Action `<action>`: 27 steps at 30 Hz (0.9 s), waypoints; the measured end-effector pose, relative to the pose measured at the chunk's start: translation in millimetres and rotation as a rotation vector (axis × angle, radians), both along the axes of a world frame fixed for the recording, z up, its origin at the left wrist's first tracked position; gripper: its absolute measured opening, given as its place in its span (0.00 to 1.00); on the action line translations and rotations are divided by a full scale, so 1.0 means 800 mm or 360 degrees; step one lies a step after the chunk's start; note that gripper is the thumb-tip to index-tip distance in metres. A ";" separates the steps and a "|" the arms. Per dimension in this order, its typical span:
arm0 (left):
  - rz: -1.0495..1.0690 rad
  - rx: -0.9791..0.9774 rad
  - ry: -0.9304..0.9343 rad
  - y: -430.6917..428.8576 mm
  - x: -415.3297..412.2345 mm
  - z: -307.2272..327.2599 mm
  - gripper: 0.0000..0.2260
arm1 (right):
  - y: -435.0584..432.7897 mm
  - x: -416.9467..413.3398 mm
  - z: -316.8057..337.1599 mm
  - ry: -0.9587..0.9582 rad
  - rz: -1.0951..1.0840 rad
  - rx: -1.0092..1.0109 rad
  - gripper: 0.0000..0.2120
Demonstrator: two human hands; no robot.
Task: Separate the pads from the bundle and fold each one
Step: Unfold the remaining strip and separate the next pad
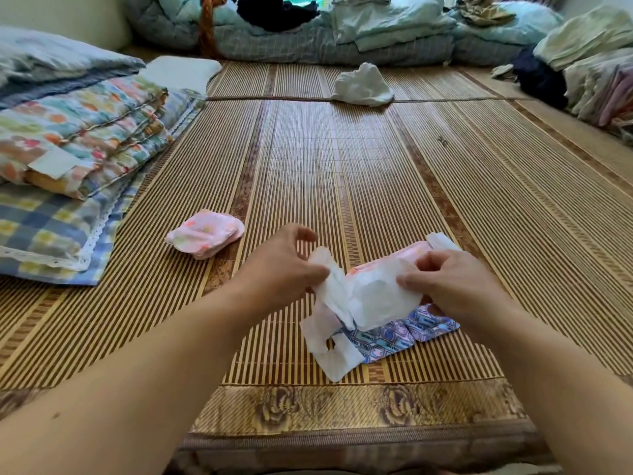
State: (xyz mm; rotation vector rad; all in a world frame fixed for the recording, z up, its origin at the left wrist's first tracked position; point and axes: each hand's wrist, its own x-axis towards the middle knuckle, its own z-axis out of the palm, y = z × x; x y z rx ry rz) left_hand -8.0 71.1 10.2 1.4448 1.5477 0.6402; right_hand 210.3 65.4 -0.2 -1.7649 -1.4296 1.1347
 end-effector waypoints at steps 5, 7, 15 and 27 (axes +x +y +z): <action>-0.0064 0.0066 -0.0293 -0.004 0.021 0.009 0.21 | 0.000 -0.036 0.009 0.0287 -0.0017 0.0258 0.06; -0.0128 0.0064 -0.0341 -0.005 0.026 0.010 0.20 | 0.000 -0.046 0.009 0.0332 0.0026 0.0309 0.07; -0.0202 0.0091 -0.0371 -0.002 0.022 0.011 0.20 | -0.001 -0.051 0.016 0.0247 0.0233 0.0378 0.03; -0.0052 -0.0099 -0.0788 0.003 0.013 0.014 0.09 | -0.013 -0.049 0.009 -0.0223 0.0417 0.0561 0.14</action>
